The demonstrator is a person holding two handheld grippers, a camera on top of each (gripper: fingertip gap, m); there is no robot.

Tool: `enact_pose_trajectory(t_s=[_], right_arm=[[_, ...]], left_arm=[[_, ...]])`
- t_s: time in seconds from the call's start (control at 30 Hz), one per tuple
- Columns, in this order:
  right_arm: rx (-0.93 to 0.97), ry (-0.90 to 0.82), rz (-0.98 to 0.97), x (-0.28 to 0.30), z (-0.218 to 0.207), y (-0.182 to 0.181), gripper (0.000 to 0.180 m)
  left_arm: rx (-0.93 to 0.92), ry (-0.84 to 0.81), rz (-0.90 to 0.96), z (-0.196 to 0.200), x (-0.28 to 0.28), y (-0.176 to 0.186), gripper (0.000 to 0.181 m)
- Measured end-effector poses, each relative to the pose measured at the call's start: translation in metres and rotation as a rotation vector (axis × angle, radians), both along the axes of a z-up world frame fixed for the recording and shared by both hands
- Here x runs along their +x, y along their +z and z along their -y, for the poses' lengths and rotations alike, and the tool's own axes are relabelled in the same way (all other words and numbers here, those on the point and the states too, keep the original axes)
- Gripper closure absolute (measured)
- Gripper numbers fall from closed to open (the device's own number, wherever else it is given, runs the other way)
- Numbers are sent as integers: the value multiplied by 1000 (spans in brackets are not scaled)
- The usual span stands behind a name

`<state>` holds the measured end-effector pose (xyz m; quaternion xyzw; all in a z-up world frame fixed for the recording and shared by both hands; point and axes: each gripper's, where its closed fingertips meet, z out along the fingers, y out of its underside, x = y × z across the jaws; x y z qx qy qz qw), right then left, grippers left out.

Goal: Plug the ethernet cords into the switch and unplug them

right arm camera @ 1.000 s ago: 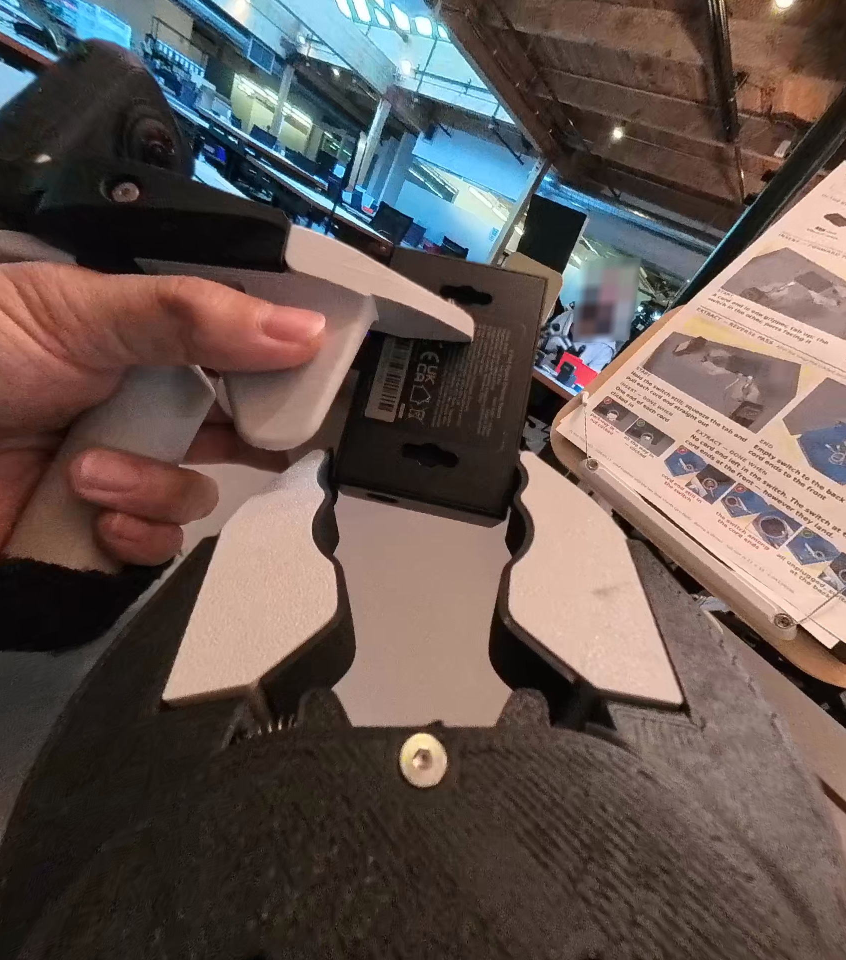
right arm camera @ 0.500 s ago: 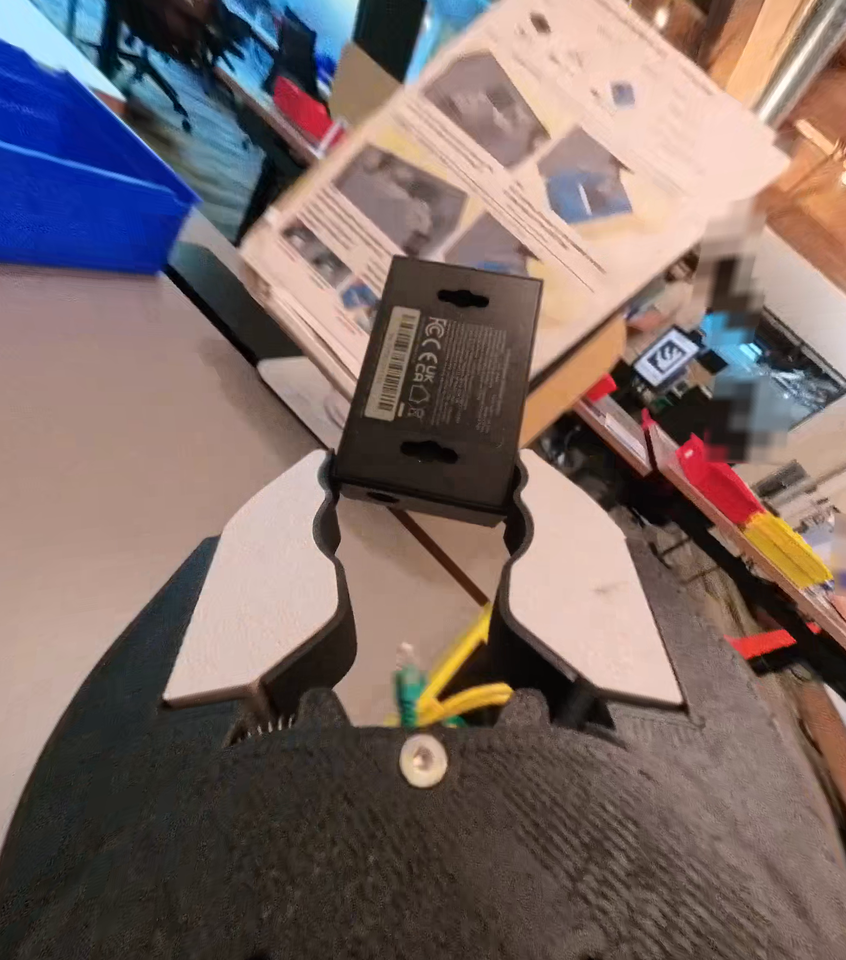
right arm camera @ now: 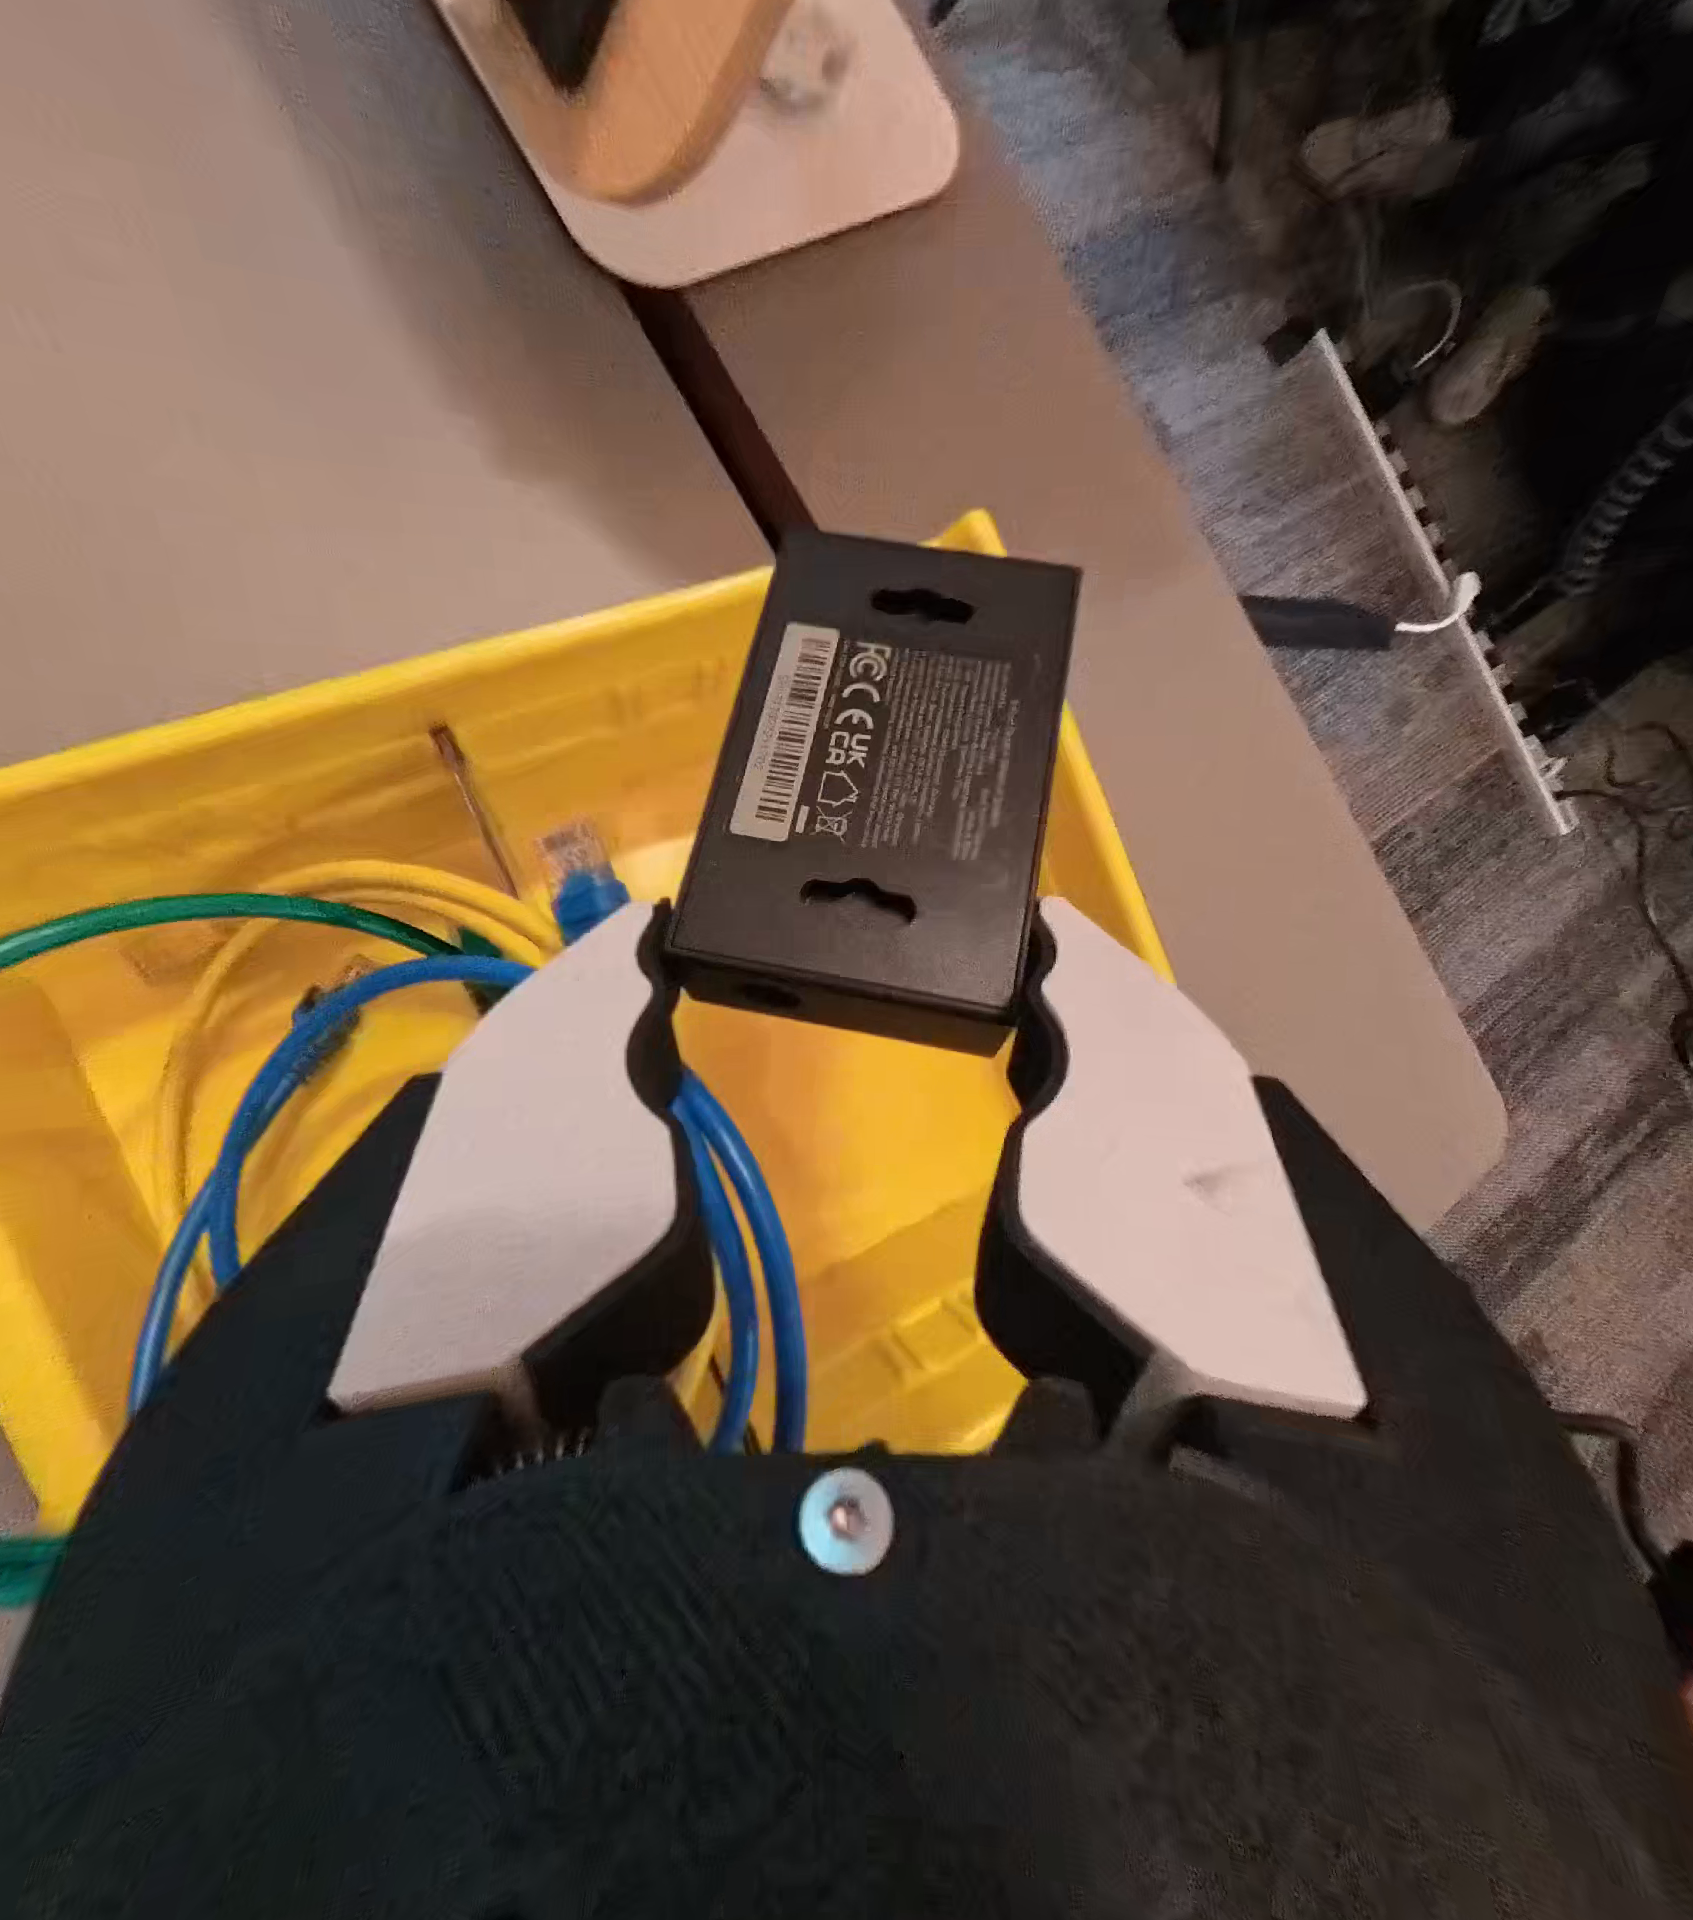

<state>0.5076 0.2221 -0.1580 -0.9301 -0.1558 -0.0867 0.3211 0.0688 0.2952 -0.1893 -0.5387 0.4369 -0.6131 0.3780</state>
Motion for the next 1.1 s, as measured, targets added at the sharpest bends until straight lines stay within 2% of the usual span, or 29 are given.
enact_pose_trajectory(t_s=[0.13,0.27,0.37,0.47,0.6,0.7,0.77,0.83,0.93,1.03,1.1], right_arm=[[-29,70,-64,6,-10,-15,116],[-138,105,-107,7,-6,-37,117],[-148,96,-62,15,-4,-45,118],[-76,75,-64,16,-3,-27,111],[86,-25,64,13,19,25,95],[278,-121,68,-25,55,58,96],[400,-166,81,-63,87,64,101],[502,-251,96,-94,116,57,104],[585,-383,6,-132,145,30,105],[616,-445,-58,-147,158,9,106],[578,-454,-64,-148,161,8,105]], left_arm=[[28,-31,-33,9,5,-7,125],[44,-50,-46,16,8,-8,125],[53,-61,-59,20,10,-9,125],[66,-74,-73,23,13,-11,125],[49,-89,-81,30,24,-12,124],[24,-114,-108,42,54,-10,124],[22,-158,-159,59,86,-4,124],[53,-201,-273,79,123,-6,123],[107,-261,-442,111,174,-12,120],[209,-227,-632,126,216,-36,116],[259,-190,-699,131,240,-46,114]])
